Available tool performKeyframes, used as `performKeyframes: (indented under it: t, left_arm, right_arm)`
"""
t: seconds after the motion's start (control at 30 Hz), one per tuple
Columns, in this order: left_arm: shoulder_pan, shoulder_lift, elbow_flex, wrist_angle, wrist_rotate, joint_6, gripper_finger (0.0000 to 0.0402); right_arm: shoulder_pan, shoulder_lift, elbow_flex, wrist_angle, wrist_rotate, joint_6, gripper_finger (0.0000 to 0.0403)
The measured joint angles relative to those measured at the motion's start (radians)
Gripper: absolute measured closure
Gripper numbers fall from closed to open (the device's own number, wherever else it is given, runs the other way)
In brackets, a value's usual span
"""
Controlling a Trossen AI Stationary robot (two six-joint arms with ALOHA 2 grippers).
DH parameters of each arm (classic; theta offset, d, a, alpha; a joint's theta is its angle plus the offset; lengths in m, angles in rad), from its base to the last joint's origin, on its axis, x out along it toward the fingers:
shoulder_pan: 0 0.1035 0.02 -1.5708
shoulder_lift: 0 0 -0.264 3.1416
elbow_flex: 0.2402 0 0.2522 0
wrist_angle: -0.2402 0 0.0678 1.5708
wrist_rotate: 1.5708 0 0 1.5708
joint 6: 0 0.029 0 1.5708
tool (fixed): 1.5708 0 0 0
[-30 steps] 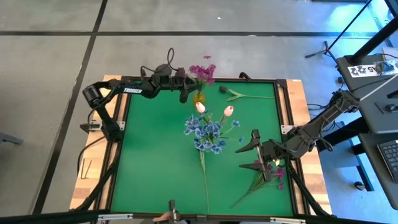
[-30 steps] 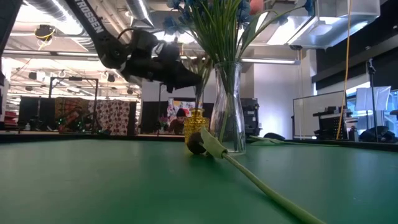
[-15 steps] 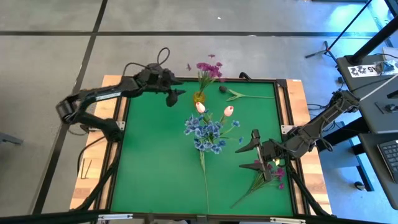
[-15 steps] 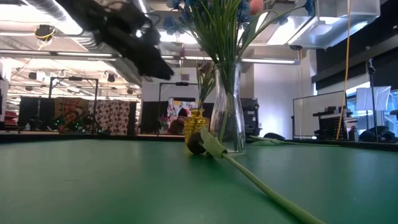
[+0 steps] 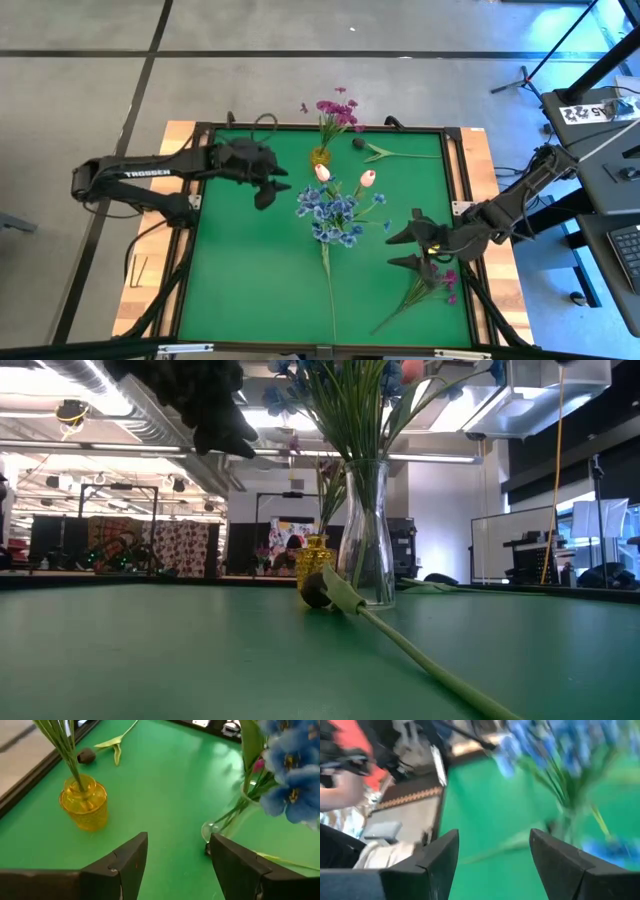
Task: Sort flowers into vase by color
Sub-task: Put the lower black flower into the yellow vase
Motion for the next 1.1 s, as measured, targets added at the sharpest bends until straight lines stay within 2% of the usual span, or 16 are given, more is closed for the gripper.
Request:
performKeyframes:
  t: [0.23,0.43,0.8,1.1]
  left_arm:
    - [-0.172,0.001,0.0,-0.022,-0.147,-0.093,0.0195]
    - [-0.334,0.01,0.0,-0.011,-0.228,-0.249,0.0196]
    - [-0.647,0.019,-0.095,0.091,-0.488,-0.467,0.0196]
    - [-0.76,0.093,-0.167,0.245,-0.533,-0.599,0.0196]
  right_arm:
    - [0.0,0.034,0.002,-0.271,-0.121,0.36,0.016]
    - [0.0,0.117,0.002,-0.363,-0.263,0.576,0.016]
    - [0.0,0.303,0.002,-0.189,-0.307,0.632,0.016]
    - [0.0,0.436,0.002,0.028,-0.238,0.663,0.016]
